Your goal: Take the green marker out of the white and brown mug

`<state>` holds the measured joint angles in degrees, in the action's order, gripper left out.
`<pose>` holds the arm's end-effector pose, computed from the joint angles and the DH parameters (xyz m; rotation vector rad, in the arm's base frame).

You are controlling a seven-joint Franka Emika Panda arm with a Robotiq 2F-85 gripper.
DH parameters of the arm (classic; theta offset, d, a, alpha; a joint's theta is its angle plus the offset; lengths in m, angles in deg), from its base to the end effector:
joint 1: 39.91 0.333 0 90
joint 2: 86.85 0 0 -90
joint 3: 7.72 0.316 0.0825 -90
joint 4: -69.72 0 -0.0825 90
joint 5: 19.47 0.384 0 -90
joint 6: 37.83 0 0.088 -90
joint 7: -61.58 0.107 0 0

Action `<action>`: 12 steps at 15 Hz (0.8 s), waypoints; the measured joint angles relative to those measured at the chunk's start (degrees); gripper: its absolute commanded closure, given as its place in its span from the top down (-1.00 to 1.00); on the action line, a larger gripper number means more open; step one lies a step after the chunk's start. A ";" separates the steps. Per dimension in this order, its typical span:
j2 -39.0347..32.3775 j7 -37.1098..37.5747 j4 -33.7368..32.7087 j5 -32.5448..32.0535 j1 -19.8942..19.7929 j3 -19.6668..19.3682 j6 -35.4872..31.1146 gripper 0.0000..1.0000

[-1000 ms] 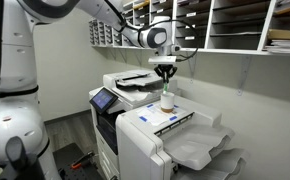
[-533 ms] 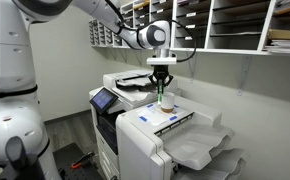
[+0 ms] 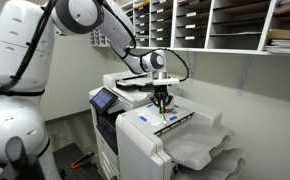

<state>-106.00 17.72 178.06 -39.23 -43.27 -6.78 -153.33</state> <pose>0.6010 -0.0457 0.3159 2.6293 1.2787 -0.4482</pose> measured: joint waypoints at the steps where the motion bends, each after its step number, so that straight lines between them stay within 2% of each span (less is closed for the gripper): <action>1: -1.06 -0.02 0.01 -2.11 0.41 0.21 -1.79 -0.90; 4: -2.73 -0.06 0.43 -5.01 0.98 0.72 -6.55 -0.90; 5: -2.83 -0.06 0.65 -5.04 0.96 0.81 -8.28 -0.11; 6: -2.81 -0.06 0.87 -4.95 0.87 0.85 -9.80 -0.09; 9: -1.93 -0.48 1.70 -2.55 0.17 1.31 -12.80 0.35; 12: 1.87 -6.12 3.86 3.25 -1.31 2.20 -12.95 0.80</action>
<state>-104.13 11.60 181.92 -35.98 -44.57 -4.58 -166.28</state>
